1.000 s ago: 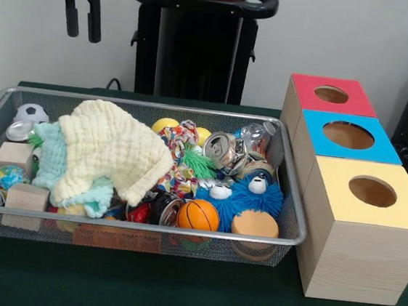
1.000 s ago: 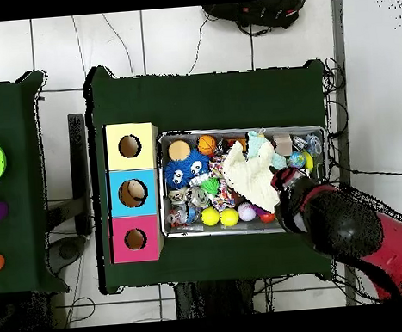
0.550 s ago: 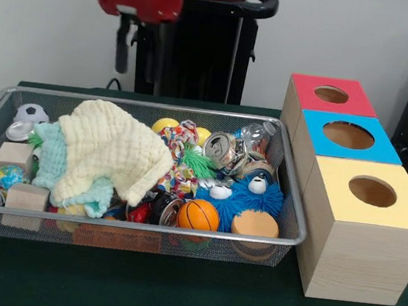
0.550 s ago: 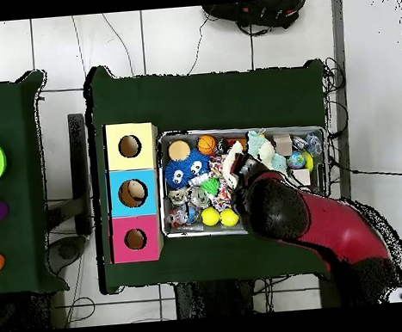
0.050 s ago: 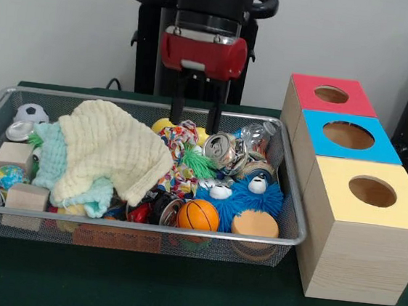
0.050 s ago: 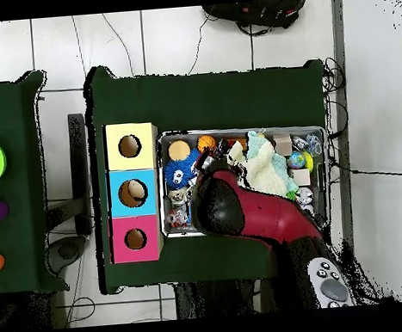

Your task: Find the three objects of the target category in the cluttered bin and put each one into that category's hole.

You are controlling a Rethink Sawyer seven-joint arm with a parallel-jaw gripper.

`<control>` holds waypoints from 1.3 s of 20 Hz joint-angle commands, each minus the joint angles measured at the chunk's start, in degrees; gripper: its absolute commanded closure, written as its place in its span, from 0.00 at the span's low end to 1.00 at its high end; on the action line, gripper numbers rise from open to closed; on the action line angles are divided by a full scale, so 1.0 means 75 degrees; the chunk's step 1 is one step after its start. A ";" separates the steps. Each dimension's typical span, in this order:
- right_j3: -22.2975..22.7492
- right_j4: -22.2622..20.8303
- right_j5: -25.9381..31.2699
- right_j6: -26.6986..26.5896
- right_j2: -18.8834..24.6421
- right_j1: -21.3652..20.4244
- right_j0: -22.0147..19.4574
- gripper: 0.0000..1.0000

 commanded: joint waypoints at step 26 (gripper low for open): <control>0.0890 0.1111 -0.2890 0.1619 -0.1417 0.2985 0.1438 0.00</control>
